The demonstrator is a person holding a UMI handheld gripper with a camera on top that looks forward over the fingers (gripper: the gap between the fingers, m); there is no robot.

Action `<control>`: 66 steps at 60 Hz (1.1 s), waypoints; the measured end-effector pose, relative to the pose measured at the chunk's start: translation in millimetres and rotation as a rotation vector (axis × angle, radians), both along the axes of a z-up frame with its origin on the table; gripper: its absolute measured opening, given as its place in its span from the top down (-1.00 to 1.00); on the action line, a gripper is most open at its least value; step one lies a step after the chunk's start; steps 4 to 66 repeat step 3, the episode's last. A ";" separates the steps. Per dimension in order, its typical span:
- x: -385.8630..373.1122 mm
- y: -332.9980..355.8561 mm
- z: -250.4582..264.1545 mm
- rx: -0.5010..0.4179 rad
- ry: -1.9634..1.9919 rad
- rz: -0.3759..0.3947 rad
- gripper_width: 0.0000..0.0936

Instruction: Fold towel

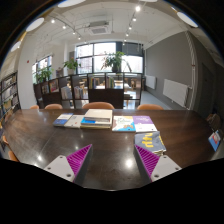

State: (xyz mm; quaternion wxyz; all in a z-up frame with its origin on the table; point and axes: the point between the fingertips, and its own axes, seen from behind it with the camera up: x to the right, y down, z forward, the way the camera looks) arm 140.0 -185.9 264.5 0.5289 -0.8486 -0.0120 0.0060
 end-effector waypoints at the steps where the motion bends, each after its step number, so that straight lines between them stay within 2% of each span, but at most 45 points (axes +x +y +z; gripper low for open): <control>1: -0.5 -0.5 0.1 0.000 0.000 0.000 -0.76; 66: -1.0 -1.7 0.2 0.000 -0.002 0.000 -0.76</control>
